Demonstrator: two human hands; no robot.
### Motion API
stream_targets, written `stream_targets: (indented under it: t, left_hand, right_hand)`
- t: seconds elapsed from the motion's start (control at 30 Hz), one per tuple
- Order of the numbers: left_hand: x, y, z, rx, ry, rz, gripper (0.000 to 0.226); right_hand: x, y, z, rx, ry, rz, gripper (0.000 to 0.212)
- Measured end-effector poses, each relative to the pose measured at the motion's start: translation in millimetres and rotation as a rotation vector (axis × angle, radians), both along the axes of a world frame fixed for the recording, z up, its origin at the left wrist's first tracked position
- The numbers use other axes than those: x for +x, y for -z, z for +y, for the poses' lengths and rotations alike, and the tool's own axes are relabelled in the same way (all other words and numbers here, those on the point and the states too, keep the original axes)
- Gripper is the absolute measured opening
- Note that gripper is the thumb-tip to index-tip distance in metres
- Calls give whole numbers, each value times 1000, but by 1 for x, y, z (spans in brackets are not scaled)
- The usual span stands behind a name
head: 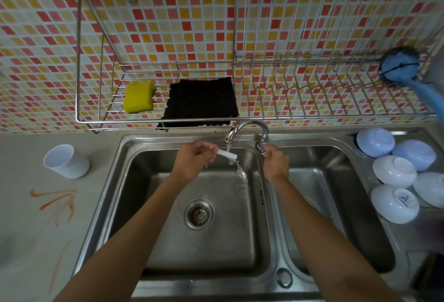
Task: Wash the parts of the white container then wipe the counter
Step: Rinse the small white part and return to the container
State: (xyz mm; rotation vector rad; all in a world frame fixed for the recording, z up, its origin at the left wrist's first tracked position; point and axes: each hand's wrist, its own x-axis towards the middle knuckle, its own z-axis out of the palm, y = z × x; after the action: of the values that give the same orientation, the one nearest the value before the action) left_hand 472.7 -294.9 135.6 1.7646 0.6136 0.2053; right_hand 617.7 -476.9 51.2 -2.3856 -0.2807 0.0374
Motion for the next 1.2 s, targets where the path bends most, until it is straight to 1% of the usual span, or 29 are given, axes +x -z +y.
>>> stream_targets:
  t: [0.07,0.13,0.23,0.27,0.3,0.37,0.4,0.43,0.5,0.6,0.63,0.77,0.8,0.87,0.93,0.97,1.0,1.1,1.13,1.2]
  left_hand:
    - [-3,2,4,80,-20,12,7]
    - [-6,5,6,226,-48,29,11]
    - [-7,18,3,398,-28,72,17]
    - [-6,26,1,435,0,108,17]
    - [-6,34,-4,466,41,153,17]
    - [-6,49,-13,532,137,213,15]
    - [-5,54,-16,567,158,215,16]
    - [-5,57,-18,588,155,205,17]
    - [-5,63,-18,630,121,196,19]
    - [-9,71,-20,794,231,228,21]
    - [-12,72,-21,820,215,214,21]
    - [-19,75,-18,858,6,158,17]
    - [-22,75,-18,899,25,162,15]
    - [-35,81,-22,966,157,274,17]
    - [-49,89,-23,935,206,416,22]
    - [-55,91,-23,914,171,432,23]
    - [-60,92,-25,917,138,410,22]
    - [-74,94,-28,1090,147,271,19]
    - [-79,98,-27,1131,168,261,19]
    - [-92,102,-24,1071,187,336,15]
  right_hand:
    - [-3,2,4,36,52,16,27]
    - [-8,7,6,63,134,30,29]
    - [-29,24,9,47,208,49,29]
    - [-40,32,12,32,171,28,31]
    - [-53,39,14,0,80,-2,32]
    - [-79,55,13,-135,-174,-87,37]
    - [-88,62,9,-195,-264,-125,41]
    - [-96,65,4,-230,-309,-131,44]
    - [-104,70,-5,-260,-307,-78,45]
    - [-107,77,-14,-283,-308,-15,45]
    - [-108,76,-15,-280,-313,-16,45]
    - [-115,65,-11,-232,-295,-56,44]
    - [-117,64,-10,-228,-298,-54,44]
    - [-120,65,-11,-281,-332,-10,47]
    - [-124,69,-14,-346,-349,46,50]
    - [-126,69,-15,-342,-339,59,52]
    - [-127,69,-16,-325,-331,56,53]
    - [-133,64,-16,-266,-350,-4,53]
    - [-136,63,-17,-267,-358,-18,54]
    - [-141,60,-19,-310,-369,32,54]
